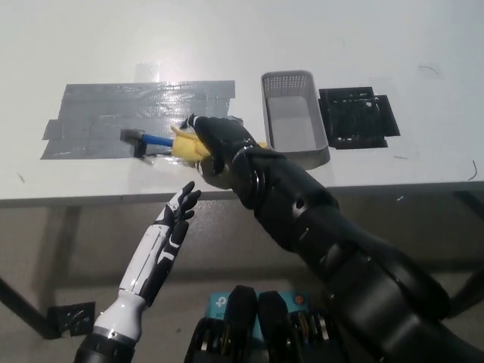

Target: The robot picks the hammer placed on top of the gray container with right hand and places it on the grey area of the desk

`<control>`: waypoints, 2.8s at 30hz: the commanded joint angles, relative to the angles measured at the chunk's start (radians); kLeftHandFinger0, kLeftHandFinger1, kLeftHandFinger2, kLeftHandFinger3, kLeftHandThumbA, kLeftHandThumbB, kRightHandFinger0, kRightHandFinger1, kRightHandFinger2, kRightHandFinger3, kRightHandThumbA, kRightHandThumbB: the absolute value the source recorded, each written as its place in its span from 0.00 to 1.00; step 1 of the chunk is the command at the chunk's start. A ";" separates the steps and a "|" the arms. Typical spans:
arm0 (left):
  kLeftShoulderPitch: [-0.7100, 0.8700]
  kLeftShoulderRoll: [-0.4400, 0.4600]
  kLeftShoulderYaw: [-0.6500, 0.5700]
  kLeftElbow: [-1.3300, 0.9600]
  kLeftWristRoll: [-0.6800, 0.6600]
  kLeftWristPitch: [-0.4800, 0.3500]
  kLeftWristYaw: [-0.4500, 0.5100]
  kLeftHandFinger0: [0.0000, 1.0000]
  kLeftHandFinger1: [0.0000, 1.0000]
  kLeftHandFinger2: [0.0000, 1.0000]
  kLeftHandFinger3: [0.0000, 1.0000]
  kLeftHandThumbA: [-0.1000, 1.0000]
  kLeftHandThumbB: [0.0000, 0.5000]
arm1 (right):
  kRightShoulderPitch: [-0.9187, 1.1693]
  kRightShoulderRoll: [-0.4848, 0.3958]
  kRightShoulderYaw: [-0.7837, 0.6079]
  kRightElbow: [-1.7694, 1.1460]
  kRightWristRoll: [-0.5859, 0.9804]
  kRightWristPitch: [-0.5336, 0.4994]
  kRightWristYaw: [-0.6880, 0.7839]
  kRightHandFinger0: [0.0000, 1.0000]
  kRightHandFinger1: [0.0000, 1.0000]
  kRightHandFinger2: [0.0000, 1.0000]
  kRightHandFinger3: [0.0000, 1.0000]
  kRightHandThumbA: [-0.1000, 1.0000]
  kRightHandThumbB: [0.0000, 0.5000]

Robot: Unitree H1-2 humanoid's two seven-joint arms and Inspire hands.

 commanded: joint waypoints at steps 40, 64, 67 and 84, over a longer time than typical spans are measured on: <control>0.006 0.011 0.061 0.029 -0.055 -0.078 0.035 1.00 1.00 1.00 1.00 1.00 0.24 | 0.392 -0.675 -0.685 -2.011 0.697 0.428 0.580 1.00 1.00 1.00 1.00 0.97 0.75; 0.032 0.010 0.094 0.022 -0.091 -0.086 0.045 1.00 1.00 1.00 1.00 1.00 0.19 | 1.118 -0.349 -0.595 -2.080 0.807 0.133 0.364 1.00 1.00 1.00 1.00 0.97 0.63; 0.025 0.016 0.100 0.025 -0.101 -0.089 0.036 1.00 1.00 1.00 1.00 1.00 0.17 | 1.141 -0.304 -0.571 -1.928 0.648 0.010 0.329 1.00 1.00 1.00 1.00 1.00 0.46; 0.116 0.021 0.122 -0.003 -0.105 -0.093 0.004 1.00 1.00 1.00 1.00 1.00 0.13 | 1.227 -0.209 -0.520 -1.598 0.600 -0.102 0.292 1.00 1.00 1.00 1.00 0.93 0.32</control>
